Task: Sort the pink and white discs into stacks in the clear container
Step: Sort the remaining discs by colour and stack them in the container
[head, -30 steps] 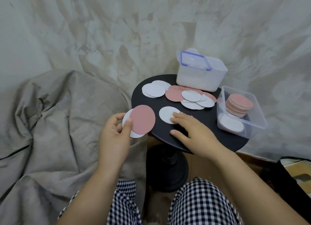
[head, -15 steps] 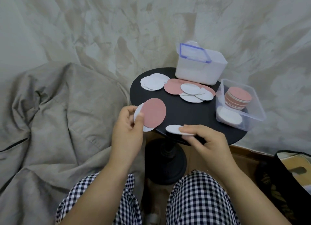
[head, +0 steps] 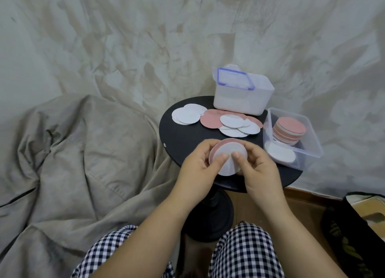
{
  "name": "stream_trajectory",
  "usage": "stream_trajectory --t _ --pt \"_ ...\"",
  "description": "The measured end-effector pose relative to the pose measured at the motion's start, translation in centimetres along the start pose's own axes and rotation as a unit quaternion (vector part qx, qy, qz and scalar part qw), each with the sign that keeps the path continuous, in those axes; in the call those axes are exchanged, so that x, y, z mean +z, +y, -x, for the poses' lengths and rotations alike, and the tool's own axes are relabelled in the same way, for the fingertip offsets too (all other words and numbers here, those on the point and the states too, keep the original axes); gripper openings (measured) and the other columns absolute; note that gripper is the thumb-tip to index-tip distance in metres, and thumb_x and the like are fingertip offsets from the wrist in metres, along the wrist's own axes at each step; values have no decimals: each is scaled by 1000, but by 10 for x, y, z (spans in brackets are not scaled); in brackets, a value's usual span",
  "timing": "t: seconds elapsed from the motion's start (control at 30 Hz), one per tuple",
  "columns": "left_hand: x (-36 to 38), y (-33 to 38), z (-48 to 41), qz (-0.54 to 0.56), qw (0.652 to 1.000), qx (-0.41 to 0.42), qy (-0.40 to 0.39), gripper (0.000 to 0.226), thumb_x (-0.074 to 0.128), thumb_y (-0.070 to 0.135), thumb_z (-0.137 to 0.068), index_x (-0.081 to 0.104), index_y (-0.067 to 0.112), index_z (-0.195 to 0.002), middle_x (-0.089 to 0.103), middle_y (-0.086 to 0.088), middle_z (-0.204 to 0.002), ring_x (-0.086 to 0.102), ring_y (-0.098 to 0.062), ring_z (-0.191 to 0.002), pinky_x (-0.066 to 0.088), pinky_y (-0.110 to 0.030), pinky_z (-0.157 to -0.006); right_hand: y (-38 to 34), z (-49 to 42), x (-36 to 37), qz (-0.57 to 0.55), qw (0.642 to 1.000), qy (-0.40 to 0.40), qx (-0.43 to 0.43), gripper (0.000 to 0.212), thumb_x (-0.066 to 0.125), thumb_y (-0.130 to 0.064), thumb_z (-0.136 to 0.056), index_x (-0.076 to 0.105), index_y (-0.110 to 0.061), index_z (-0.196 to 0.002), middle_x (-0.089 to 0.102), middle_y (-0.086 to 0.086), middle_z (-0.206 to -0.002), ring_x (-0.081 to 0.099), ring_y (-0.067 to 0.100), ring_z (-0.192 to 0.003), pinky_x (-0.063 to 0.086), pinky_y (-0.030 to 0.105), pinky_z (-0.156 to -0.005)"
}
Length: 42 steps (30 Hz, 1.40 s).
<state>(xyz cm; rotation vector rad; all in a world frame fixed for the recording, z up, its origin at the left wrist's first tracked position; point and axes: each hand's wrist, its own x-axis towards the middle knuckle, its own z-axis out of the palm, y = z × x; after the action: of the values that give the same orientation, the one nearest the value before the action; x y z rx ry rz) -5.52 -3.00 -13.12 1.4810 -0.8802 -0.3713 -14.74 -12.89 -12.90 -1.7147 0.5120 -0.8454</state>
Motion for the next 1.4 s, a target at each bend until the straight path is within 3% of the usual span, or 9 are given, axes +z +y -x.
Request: stream_trajectory --t 0.1,0.27,0.37,0.43,0.53,0.6,0.73,0.87,1.4 --pt "6 3 -5 -87 995 46 18 20 54 19 -92 56 35 -103 63 17 -100 57 4 -94 42 -8 -79 2 1 -5 29 999 15 -23 15 61 -15 -86 59 -28 -93 67 -6 -90 63 1 -82 50 15 -72" --pt "14 -5 -3 -179 981 63 40 40 44 21 -96 42 24 -136 52 9 -126 47 -2 -114 35 -15 -94 3 -2 -8 101 993 14 -60 22 62 -13 -86 57 -34 -87 64 -13 -86 59 -2 -81 45 11 -72" --pt "18 -8 2 -223 972 69 16 51 35 35 -94 27 28 -144 48 8 -135 45 -5 -120 35 -19 -95 9 -4 -6 178 982 -13 -66 30 57 -14 -89 53 -37 -108 56 -26 -103 53 -11 -92 37 1 -78" --pt "20 -9 2 -252 966 65 -1 56 37 38 -96 15 28 -147 42 9 -140 42 -7 -124 36 -22 -96 13 -5 -4 219 973 -32 -57 42 52 -14 -92 45 -30 -130 47 -26 -116 46 -12 -100 29 -5 -82" --pt "21 -7 -1 -276 960 55 -15 64 39 34 -97 2 25 -148 31 7 -145 37 -9 -127 36 -25 -98 14 -7 -5 214 974 -53 -49 52 45 -9 -95 29 -24 -143 38 -21 -126 34 -13 -111 22 -9 -84" --pt "20 -8 -1 -277 958 70 2 60 35 30 -96 7 21 -148 35 2 -139 41 -11 -121 36 -23 -95 14 -8 -6 217 972 -52 -67 52 43 -7 -95 29 -22 -143 42 -15 -122 36 -14 -104 22 -8 -84" --pt "18 -13 0 -197 972 81 96 43 44 15 -94 44 18 -137 50 8 -102 50 0 -91 37 -8 -80 14 -4 -8 191 975 0 -111 44 51 -6 -92 47 -29 -129 53 -21 -104 47 -15 -95 33 -1 -83" --pt "15 -10 2 -114 980 70 146 29 59 11 -90 64 21 -116 64 16 -101 59 2 -94 46 -10 -81 10 1 -6 86 991 63 -83 30 60 -9 -88 53 -36 -99 59 -20 -98 57 -11 -92 44 6 -81" --pt "14 -15 8 -87 973 86 197 18 67 8 -83 72 17 -97 68 15 -93 63 2 -90 47 -10 -78 9 7 -5 103 986 80 -105 36 61 -6 -87 53 -41 -94 61 -20 -92 57 -11 -89 43 4 -76"
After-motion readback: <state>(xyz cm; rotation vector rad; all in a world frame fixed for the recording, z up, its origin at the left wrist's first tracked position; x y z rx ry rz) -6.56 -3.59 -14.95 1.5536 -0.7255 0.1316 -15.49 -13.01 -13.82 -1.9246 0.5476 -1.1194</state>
